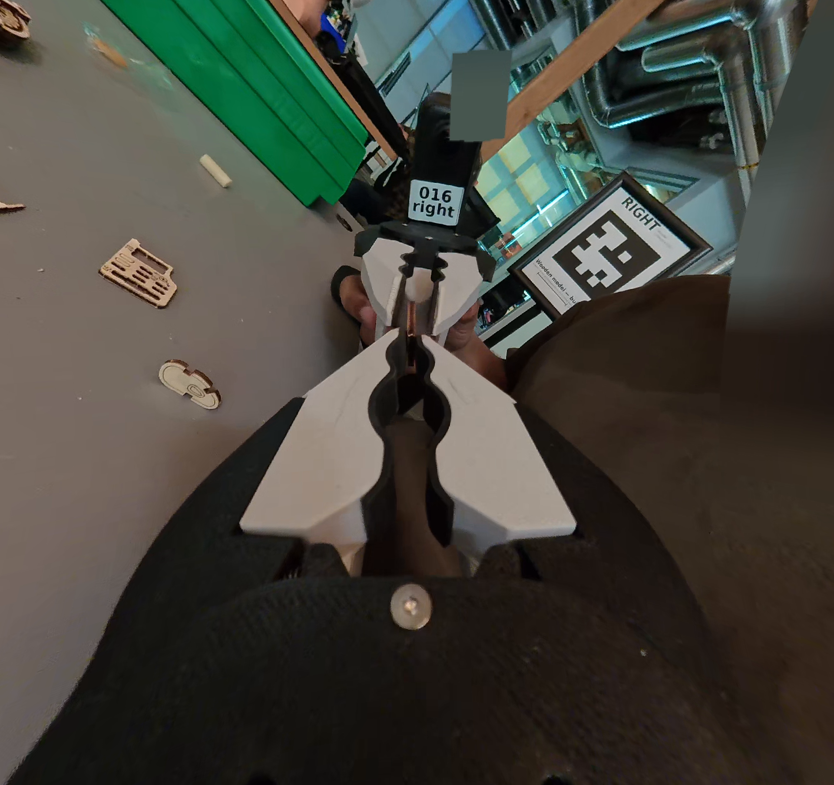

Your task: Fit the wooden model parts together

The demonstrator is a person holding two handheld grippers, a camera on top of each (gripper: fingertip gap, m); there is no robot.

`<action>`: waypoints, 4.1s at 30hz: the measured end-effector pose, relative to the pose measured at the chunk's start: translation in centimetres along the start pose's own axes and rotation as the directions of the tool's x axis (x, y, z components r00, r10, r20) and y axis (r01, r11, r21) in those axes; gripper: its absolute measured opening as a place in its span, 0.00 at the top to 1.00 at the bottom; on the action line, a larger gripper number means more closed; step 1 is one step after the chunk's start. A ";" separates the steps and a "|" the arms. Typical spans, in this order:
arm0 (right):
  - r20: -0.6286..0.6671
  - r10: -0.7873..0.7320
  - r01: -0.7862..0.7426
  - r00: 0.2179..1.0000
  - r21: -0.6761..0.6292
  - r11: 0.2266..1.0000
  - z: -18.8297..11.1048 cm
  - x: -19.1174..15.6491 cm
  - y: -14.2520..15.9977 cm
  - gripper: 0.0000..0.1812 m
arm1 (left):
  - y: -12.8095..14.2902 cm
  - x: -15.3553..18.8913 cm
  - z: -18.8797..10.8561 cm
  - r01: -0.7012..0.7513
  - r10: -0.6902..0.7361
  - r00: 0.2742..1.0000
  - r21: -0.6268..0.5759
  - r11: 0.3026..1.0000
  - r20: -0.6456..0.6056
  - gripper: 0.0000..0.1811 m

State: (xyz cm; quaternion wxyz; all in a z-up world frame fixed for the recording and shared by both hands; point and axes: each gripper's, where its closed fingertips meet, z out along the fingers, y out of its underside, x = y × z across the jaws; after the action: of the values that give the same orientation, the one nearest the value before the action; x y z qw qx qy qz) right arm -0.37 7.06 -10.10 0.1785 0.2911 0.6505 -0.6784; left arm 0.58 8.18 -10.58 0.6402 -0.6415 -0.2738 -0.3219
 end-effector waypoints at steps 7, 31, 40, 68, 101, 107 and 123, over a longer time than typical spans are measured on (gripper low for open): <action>-0.037 -0.046 0.046 0.998 0.007 0.999 -0.1 0.5 -0.1 0.97 | -0.2 -0.3 0.0 -0.009 0.009 1.000 0.017 1.000 0.021 1.00; -0.070 0.069 -0.066 0.995 0.043 0.997 -1.0 2.2 -0.6 1.00 | -1.3 -1.7 -0.8 -0.053 0.045 0.992 0.071 0.996 0.119 0.85; -0.075 0.380 -0.385 0.922 -0.074 0.920 0.0 3.0 2.2 1.00 | 0.6 -2.6 -0.7 -0.599 0.663 0.677 -0.285 0.749 0.320 0.70; 0.014 0.578 -0.571 0.816 -0.133 0.810 -0.4 2.4 3.2 1.00 | 2.6 -2.5 0.1 -0.725 0.833 0.492 -0.411 0.553 0.253 0.86; 0.045 0.455 -0.449 0.889 -0.099 0.888 -0.3 1.4 2.1 0.97 | 2.0 -3.2 0.2 -0.651 0.749 0.585 -0.370 0.663 0.312 0.85; 0.044 0.364 -0.361 0.930 -0.053 0.931 -0.6 1.2 1.0 0.96 | 1.8 -3.2 0.1 -0.642 0.734 0.600 -0.357 0.679 0.317 0.85; -0.145 -0.352 0.332 0.925 -0.147 0.932 -1.0 0.7 0.8 0.94 | 1.9 -2.4 0.0 -0.569 0.633 0.733 -0.287 0.771 0.249 0.85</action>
State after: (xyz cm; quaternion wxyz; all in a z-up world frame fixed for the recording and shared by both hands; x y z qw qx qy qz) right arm -0.26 8.03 -11.14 0.0188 0.2183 0.7436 -0.6318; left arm 0.51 8.30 -13.68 0.5897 -0.7983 -0.1219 -0.0088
